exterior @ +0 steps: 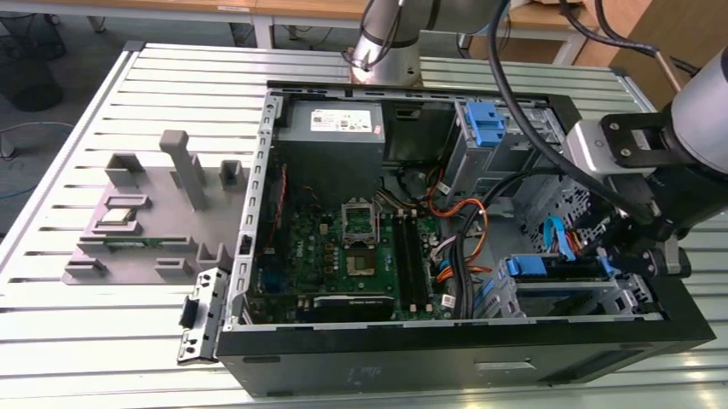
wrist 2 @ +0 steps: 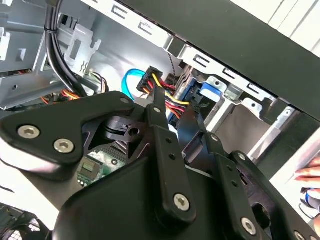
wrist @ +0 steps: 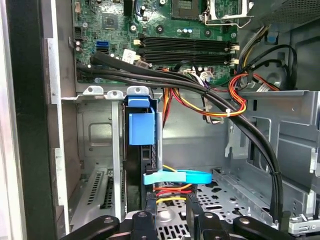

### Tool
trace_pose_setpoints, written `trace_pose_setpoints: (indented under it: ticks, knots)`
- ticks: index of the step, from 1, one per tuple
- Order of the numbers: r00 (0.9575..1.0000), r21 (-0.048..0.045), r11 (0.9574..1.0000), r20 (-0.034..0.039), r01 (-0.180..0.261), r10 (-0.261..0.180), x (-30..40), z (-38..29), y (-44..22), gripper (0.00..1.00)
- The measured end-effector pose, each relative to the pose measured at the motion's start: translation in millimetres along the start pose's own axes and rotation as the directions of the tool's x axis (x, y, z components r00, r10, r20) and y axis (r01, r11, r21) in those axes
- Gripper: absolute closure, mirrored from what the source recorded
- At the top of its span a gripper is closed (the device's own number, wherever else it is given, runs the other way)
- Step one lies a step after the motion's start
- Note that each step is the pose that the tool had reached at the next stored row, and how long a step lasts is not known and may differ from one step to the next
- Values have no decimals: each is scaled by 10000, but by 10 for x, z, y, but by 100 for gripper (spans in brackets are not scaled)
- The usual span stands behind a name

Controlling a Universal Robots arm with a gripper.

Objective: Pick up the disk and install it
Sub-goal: 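Insert the second disk wire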

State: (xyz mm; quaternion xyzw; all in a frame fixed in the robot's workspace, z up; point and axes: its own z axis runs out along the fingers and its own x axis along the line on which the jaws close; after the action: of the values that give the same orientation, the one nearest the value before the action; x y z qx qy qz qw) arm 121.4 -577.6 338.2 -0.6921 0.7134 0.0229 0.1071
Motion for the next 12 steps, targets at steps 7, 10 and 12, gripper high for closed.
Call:
trace_pose_setpoints:
  ticks: [7, 10, 12]
  knots:
    - [10000, -2, 10000, 80, -10, 10, 9, 47, 6, 63]
    - [9999, -2, 10000, 102, -13, 13, 11, 55, 6, 63]
    - [9999, -2, 10000, 106, -13, 13, 11, 56, 7, 63]
